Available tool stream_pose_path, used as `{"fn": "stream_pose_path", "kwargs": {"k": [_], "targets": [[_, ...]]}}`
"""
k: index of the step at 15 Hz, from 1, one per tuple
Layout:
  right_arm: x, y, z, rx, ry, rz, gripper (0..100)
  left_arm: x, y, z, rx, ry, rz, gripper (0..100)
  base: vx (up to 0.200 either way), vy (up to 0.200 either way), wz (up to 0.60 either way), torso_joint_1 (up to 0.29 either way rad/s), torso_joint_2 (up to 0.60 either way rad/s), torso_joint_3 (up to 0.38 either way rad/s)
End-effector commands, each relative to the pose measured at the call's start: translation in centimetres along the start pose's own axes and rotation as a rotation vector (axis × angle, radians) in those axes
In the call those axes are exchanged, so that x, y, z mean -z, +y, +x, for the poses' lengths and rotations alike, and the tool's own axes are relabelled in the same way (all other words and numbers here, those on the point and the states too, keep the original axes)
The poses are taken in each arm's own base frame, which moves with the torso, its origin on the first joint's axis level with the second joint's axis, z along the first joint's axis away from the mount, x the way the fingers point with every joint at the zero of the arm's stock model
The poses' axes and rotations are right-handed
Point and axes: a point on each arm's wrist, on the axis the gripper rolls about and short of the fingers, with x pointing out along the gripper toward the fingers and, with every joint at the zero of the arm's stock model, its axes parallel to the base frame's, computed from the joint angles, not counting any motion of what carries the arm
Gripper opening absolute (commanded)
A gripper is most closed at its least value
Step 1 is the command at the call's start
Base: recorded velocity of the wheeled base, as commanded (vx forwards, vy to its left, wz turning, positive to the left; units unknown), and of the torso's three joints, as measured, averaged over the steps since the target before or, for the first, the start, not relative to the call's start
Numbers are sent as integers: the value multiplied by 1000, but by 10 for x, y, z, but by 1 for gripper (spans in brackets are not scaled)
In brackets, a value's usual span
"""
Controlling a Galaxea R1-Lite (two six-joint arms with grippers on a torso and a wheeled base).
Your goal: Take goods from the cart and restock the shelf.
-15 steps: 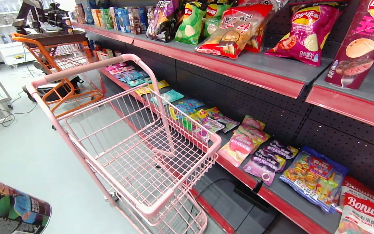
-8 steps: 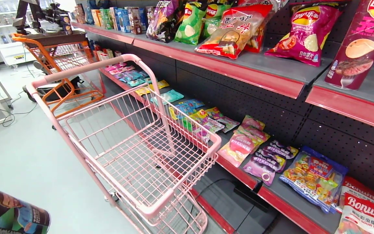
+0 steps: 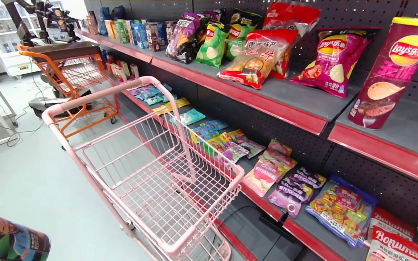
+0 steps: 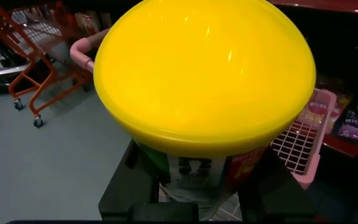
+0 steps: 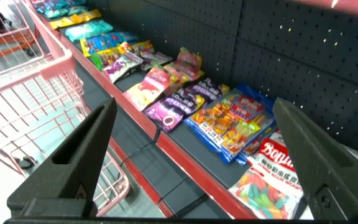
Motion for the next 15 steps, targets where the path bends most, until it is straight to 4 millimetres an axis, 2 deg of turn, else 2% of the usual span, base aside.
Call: {"fn": "stream_pose_path", "kwargs": {"k": [1, 11, 15], "targets": [[0, 0, 0, -1, 0, 0, 100, 1, 0, 0, 0, 2, 0, 0, 0, 0, 0, 178, -515, -339], [0, 0, 0, -1, 0, 0, 100, 3, 0, -1, -2, 0, 1, 0, 0, 0, 0, 210, -566, -356], [0, 0, 0, -1, 0, 0, 100, 2, 0, -1, -2, -1, 3, 0, 0, 0, 0, 179, -431, -251]]}}
